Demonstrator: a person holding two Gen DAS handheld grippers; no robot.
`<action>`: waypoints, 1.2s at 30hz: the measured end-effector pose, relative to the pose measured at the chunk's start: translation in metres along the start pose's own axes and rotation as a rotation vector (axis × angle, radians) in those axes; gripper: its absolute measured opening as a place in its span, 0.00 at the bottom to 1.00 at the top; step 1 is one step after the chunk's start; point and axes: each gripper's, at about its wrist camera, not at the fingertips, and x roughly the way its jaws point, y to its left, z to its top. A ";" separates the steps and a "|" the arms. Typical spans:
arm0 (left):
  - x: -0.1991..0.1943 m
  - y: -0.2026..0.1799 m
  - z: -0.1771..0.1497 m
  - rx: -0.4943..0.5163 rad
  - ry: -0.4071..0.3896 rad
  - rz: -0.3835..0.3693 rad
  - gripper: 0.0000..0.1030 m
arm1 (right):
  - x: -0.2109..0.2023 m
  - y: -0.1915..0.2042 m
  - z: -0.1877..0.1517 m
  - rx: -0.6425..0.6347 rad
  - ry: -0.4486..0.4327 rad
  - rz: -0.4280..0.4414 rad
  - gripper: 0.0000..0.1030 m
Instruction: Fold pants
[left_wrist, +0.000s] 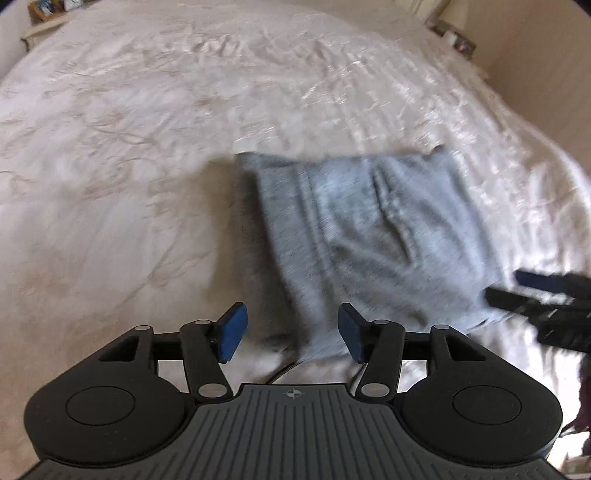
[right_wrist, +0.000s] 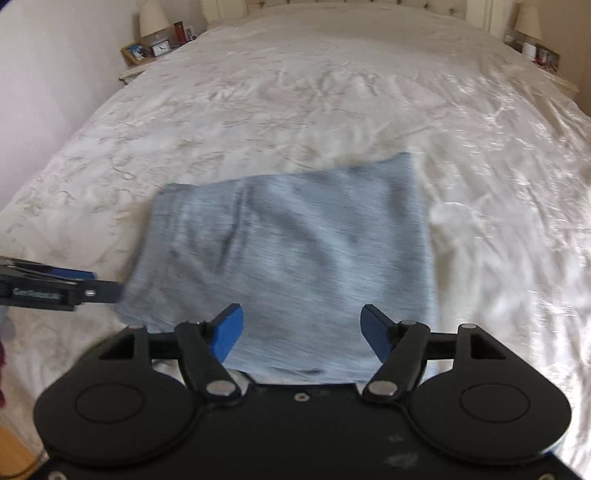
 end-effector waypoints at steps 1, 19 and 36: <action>0.004 -0.001 0.003 -0.006 -0.005 -0.015 0.53 | 0.002 0.005 0.001 -0.005 0.005 0.005 0.72; 0.069 0.017 0.023 -0.280 0.111 -0.209 0.44 | 0.002 -0.002 -0.004 -0.037 0.060 -0.001 0.72; 0.061 0.011 0.021 -0.138 0.026 0.135 0.14 | 0.016 -0.040 0.009 -0.008 0.068 0.011 0.72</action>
